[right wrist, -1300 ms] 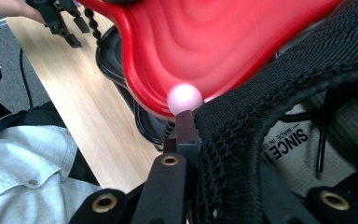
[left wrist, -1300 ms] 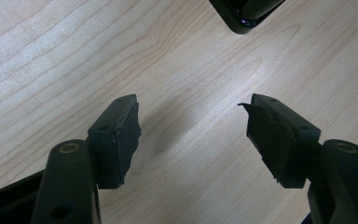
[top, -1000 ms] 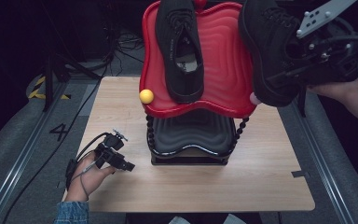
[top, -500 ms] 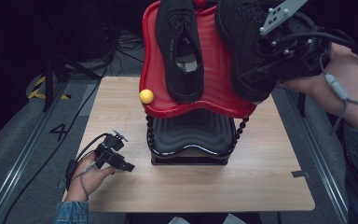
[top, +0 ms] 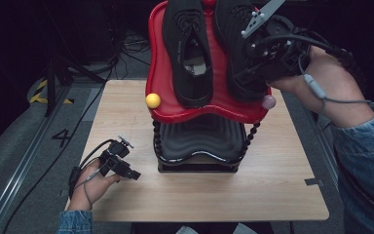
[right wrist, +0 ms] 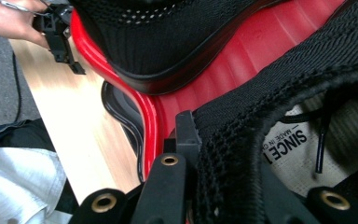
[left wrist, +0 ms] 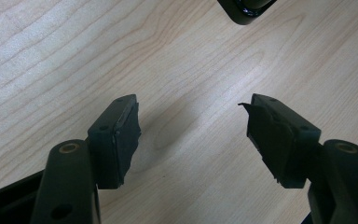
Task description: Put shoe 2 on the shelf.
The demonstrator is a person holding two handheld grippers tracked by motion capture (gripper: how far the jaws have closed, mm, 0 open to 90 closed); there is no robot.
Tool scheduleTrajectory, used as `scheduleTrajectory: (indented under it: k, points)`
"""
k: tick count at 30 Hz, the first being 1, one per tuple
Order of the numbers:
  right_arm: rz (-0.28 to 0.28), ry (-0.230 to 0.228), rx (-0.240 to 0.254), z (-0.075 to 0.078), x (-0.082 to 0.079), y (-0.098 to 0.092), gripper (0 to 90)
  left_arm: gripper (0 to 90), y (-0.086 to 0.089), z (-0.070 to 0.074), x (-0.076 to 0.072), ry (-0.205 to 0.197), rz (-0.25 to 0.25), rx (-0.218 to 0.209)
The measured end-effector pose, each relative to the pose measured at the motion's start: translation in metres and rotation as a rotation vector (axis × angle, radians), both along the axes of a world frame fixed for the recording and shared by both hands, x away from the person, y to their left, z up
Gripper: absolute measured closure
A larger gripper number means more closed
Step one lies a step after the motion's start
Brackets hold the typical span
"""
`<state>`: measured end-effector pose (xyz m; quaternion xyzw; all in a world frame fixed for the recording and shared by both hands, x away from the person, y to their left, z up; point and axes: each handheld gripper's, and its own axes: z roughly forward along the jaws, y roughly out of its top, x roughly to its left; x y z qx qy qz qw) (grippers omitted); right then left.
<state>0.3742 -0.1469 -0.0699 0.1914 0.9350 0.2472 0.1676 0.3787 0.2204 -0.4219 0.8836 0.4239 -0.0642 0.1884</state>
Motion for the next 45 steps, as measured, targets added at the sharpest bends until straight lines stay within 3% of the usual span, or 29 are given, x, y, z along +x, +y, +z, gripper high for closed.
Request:
scheduleTrajectory:
  k: [14, 32, 34, 37, 45]
  points:
    - [0.023, -0.017, -0.01, -0.02, 0.005, 0.015, 85.5, 34.7, -0.001, -0.001, 0.0, 0.006, -0.003, 0.001]
    - [0.016, -0.03, -0.003, -0.027, 0.003, 0.027, 81.4, 34.6, -0.001, -0.003, 0.0, 0.015, -0.008, 0.002]
    - [0.021, -0.023, 0.0, -0.027, 0.004, 0.025, 78.3, 34.6, -0.001, -0.003, 0.0, 0.015, -0.009, 0.003]
    - [0.024, -0.024, 0.015, -0.024, 0.001, 0.023, 66.1, 34.6, 0.0, -0.002, 0.0, 0.009, -0.009, 0.006]
    - [0.028, -0.06, 0.066, 0.0, -0.014, 0.009, 58.0, 34.5, -0.001, -0.002, 0.0, 0.018, -0.011, 0.005]
